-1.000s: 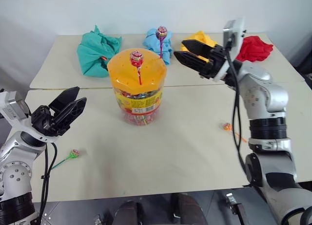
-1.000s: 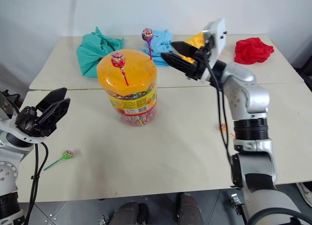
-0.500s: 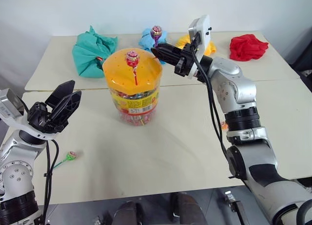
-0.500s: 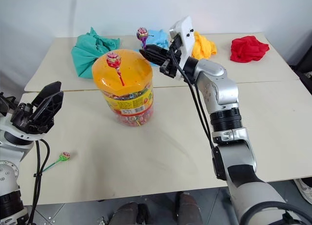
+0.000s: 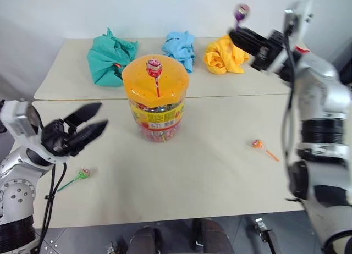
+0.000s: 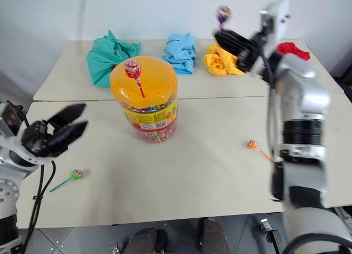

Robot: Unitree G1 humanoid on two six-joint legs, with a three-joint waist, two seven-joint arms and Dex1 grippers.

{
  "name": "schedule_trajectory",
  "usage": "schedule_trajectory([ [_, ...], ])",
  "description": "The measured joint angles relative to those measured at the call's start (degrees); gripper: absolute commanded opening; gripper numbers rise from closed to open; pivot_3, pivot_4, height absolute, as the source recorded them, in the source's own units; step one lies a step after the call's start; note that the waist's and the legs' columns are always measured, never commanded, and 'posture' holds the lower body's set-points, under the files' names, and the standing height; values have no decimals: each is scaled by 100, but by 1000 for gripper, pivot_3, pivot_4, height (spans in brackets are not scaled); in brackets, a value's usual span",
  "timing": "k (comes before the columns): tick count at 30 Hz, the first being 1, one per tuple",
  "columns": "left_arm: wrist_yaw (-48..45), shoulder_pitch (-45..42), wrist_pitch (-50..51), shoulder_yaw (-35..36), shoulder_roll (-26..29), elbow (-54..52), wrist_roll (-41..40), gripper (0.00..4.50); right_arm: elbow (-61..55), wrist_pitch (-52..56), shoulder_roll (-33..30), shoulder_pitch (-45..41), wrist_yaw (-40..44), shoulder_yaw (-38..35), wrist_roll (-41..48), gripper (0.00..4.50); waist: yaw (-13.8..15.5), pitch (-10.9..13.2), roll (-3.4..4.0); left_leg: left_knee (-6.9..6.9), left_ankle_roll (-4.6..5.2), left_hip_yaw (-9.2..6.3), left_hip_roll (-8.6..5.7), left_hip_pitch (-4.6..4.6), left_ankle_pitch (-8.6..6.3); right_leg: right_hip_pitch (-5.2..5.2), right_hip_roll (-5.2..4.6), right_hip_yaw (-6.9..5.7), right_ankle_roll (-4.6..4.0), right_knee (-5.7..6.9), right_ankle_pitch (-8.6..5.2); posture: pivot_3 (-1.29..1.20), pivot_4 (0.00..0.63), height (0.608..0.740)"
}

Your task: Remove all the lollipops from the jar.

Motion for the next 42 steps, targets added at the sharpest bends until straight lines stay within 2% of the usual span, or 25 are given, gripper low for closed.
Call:
schedule_trajectory([
  [4, -243, 1, -129, -162, 42, -18, 198, 3389, -53, 36, -1119, 1176, 467, 613, -829, 67, -79, 5, 10, -5, -2, 26, 13, 11, 1, -2, 7, 7, -4, -18, -3, 0, 150, 740],
  [8, -491, 38, -355, -226, 127, -34, 435, 3389, -134, -316, -1885, 2216, 757, 789, -1352, 67, -125, 7, 17, -4, -5, 35, 15, 33, 3, -1, 10, 25, -6, -5, -4, 0, 150, 740],
  [9, -573, 112, -399, -229, 179, -30, 515, 3389, -79, -511, -2038, 2515, 818, 822, -1475, 67, -123, 7, 17, -4, -5, 39, 14, 33, 3, 0, 9, 26, -6, -6, -4, 0, 150, 740],
  [12, -632, 111, -457, -266, 179, -30, 594, 3389, 211, -868, -1961, 2988, 788, 814, -1574, 67, -127, 7, 17, 1, -4, 38, 14, 34, 3, 0, 9, 40, -6, -14, -3, 0, 150, 740],
  [13, -637, 84, -456, -267, 179, -33, 592, 3389, 270, -928, -1920, 3052, 792, 813, -1568, 509, -128, 7, 17, 1, -4, 37, 14, 37, 4, 0, 8, 45, -6, -11, -3, 0, 150, 740],
  [17, -601, -11, -398, -265, 180, -58, 533, 3389, 339, -995, -1856, 3087, 885, 626, -1436, 1692, -109, 7, 17, 2, -4, 33, 15, 39, 3, 0, 8, 46, -6, -5, -3, 0, 150, 740],
  [21, -466, -26, -245, -168, 165, -129, 281, 3389, 0, -1201, -1528, 3035, 1123, 321, -1001, 3074, -89, 7, 17, 2, -3, 29, 15, 38, 3, 0, 9, 45, -6, -4, -3, 0, 150, 740],
  [24, -171, -28, -46, 63, 48, -204, -155, 3389, -618, -1138, -1092, 2703, 1393, 45, -312, 4093, -84, 7, 17, 4, -3, 29, 18, 41, 3, -1, 8, 51, -6, 2, -3, 0, 150, 740],
  [28, 413, -67, 158, 426, -265, -184, -752, 3389, -1829, -611, -384, 1874, 1371, -49, 702, 4093, -47, 7, 17, 8, -4, 14, 30, 43, 3, -2, 7, 46, -6, 22, -3, 0, 150, 740],
  [32, 864, -41, 116, 835, -529, 153, -946, 3389, -2452, -194, 533, 1085, 1069, 280, 1136, 4093, -29, 6, 15, 10, -4, 9, 15, 38, 2, -2, 4, 39, -6, 24, -3, 0, 150, 740],
  [39, 893, 188, 90, 856, -712, 264, -940, 3389, -2312, -317, 1755, 382, 814, 1130, 829, 4093, -40, 0, 4, 11, -1, 2, 9, 28, 0, -3, 0, 24, -5, 25, -2, 0, 150, 740],
  [42, 886, 222, 127, 844, -749, 239, -1006, 3389, -2231, -430, 2012, 240, 726, 1356, 622, 4093, -47, 0, 3, 11, -2, 3, 11, 29, 0, -3, 2, 18, -5, 30, -2, 0, 150, 740],
])
